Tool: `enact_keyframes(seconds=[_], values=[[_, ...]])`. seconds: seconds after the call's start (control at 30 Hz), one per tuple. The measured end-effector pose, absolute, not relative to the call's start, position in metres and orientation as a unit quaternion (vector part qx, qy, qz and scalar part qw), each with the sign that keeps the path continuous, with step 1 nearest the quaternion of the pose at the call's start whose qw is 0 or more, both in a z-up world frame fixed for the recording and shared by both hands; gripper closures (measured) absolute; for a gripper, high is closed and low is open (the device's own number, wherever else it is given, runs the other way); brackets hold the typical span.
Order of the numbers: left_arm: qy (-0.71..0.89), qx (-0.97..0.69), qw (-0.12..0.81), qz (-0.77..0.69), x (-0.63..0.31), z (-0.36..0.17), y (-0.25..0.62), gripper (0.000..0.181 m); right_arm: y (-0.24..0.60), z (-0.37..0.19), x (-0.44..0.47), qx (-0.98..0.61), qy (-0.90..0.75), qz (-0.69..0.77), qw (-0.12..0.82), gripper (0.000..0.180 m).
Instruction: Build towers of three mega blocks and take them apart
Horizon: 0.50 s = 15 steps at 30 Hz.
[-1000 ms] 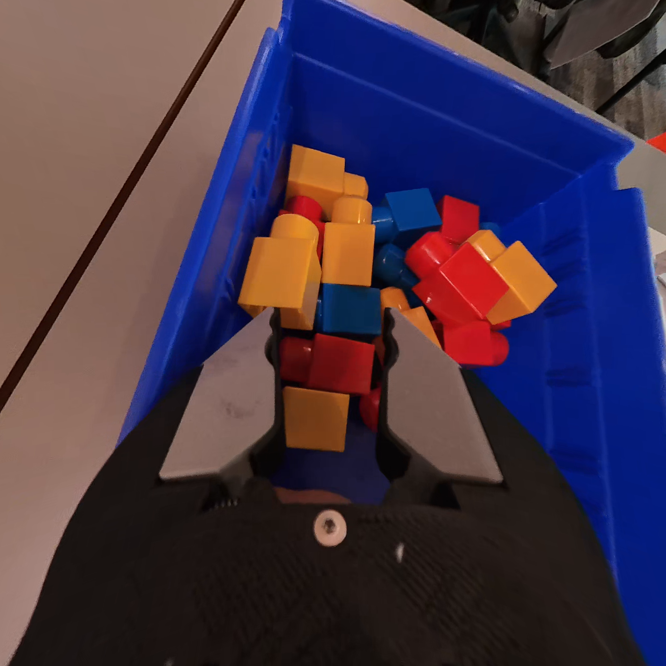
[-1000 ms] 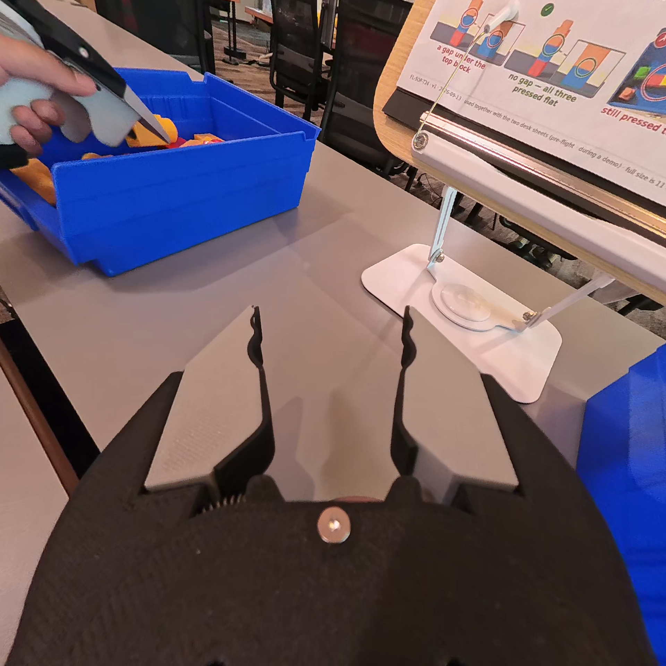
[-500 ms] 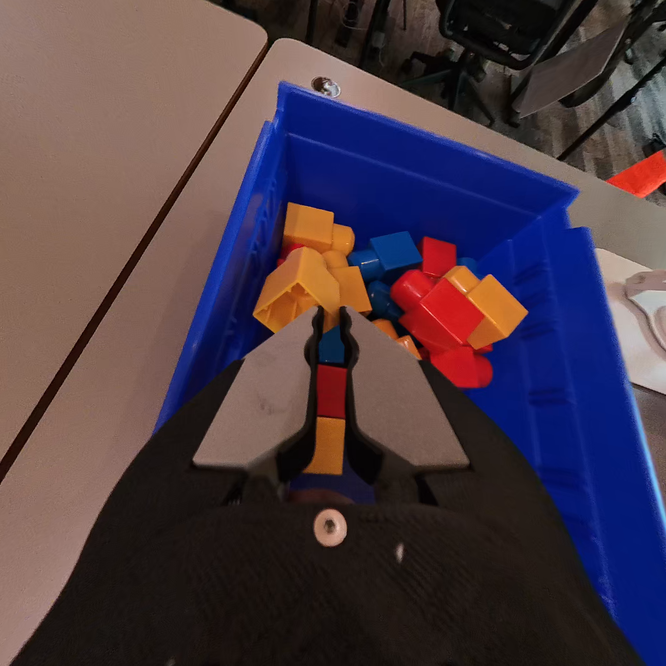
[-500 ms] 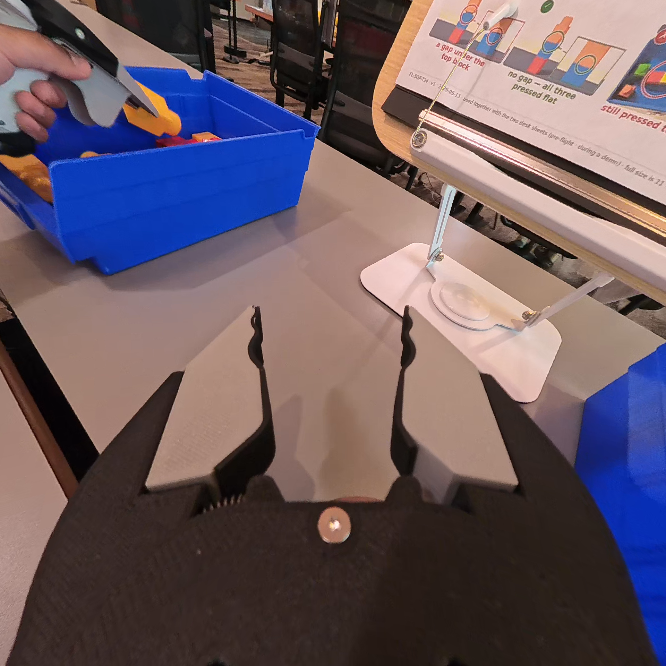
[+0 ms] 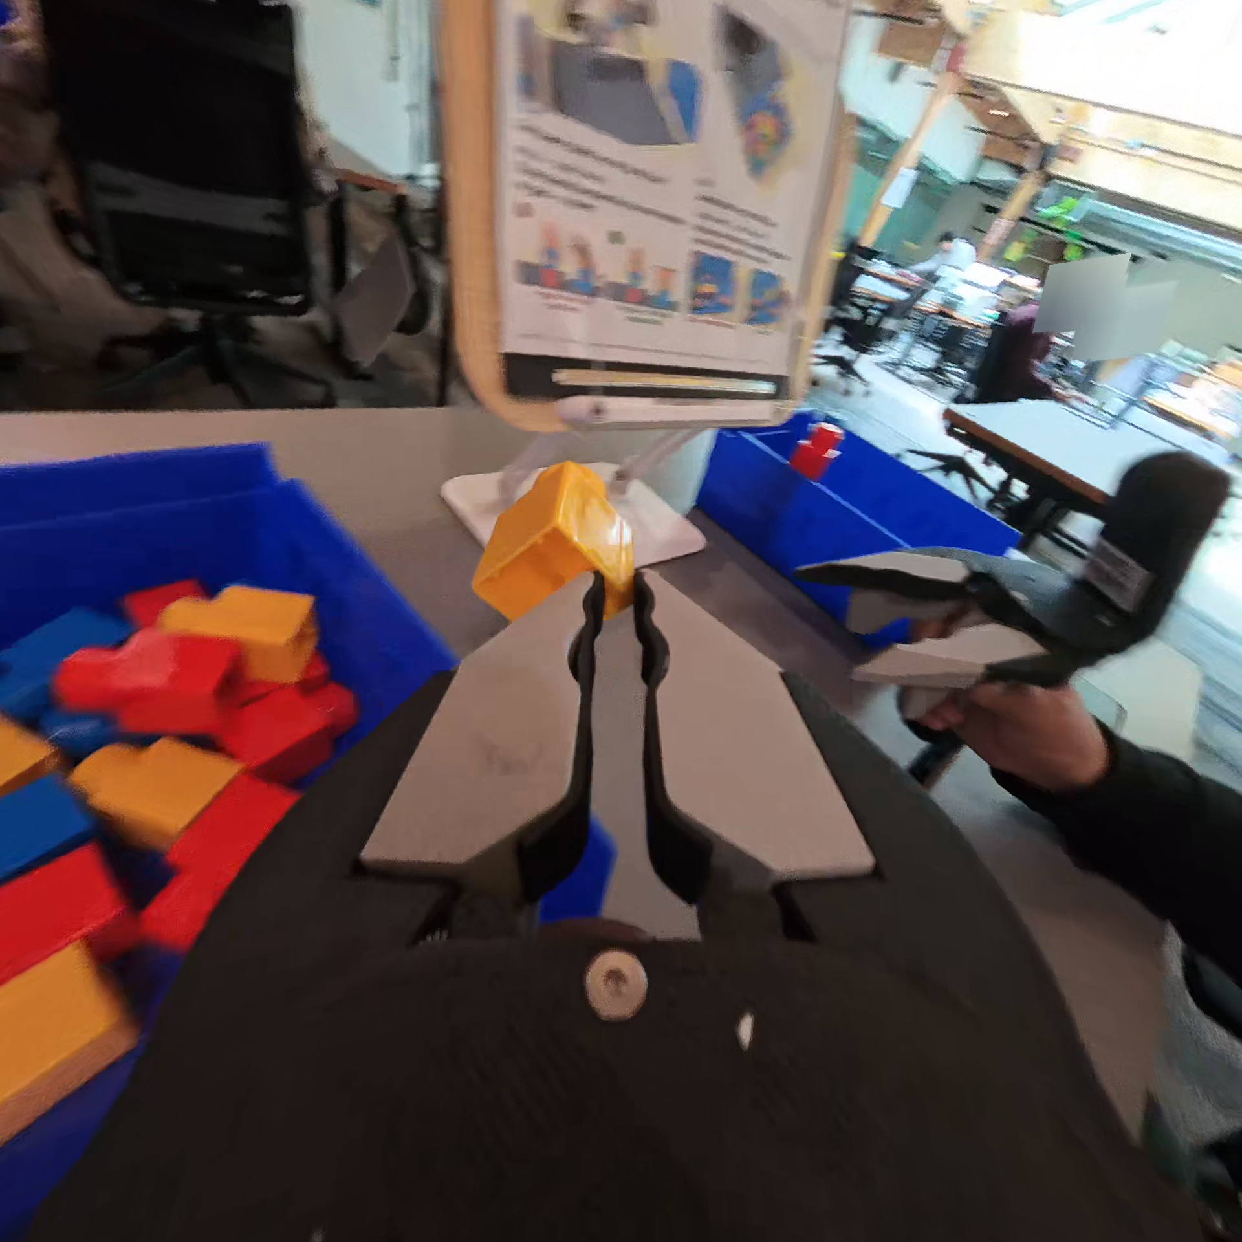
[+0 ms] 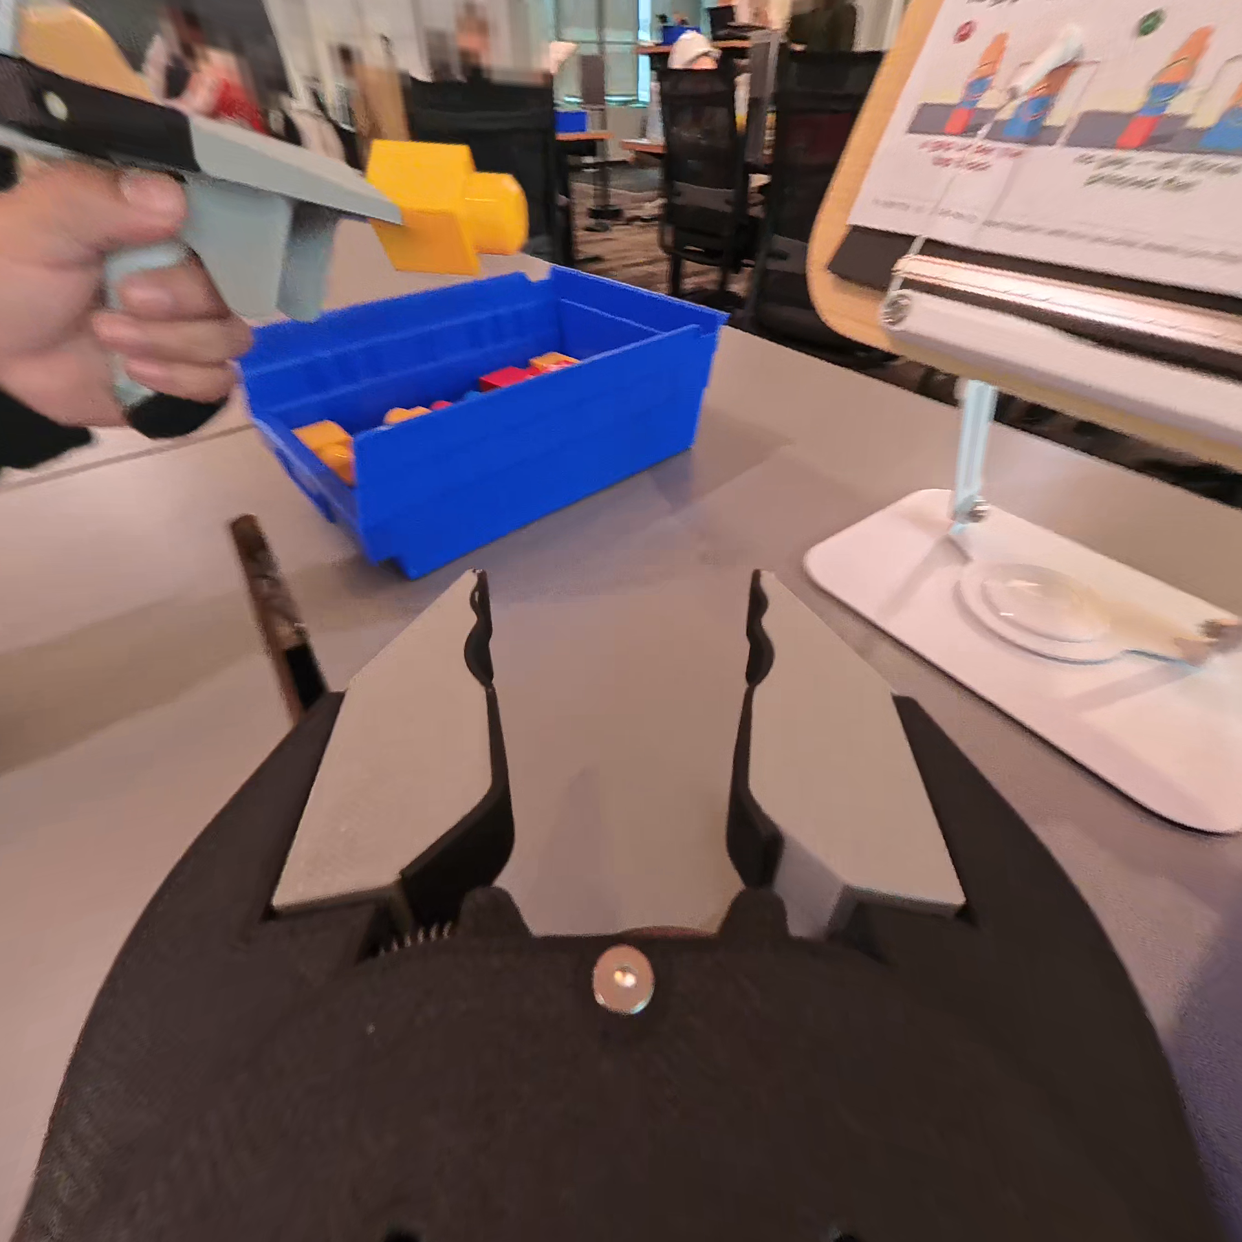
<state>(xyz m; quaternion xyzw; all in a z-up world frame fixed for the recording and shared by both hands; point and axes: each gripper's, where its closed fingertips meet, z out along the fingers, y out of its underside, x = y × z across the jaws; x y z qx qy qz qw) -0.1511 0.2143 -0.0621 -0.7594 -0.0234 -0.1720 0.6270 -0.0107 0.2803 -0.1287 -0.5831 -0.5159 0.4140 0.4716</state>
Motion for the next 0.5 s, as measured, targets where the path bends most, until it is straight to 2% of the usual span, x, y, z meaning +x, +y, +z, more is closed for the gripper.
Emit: enact_keyframes(seconds=[0.1, 0.27, 0.5], values=[[0.08, -0.743, 0.635, -0.195, -0.088, -0.054, 0.209, 0.176, 0.259, -0.122, -0.013, -0.564, -0.513, 0.503, 0.407, 0.105], [0.173, -0.745, 0.608, -0.213, -0.021, -0.073, 0.208, 0.175, 0.231, -0.092, -0.002, -0.508, -0.454, 0.685, 0.258, 0.104], [0.201, -0.733, 0.595, -0.262, 0.01, -0.084, 0.21, 0.175, 0.235, -0.093, -0.001, -0.51, -0.419, 0.723, 0.203, 0.104]])
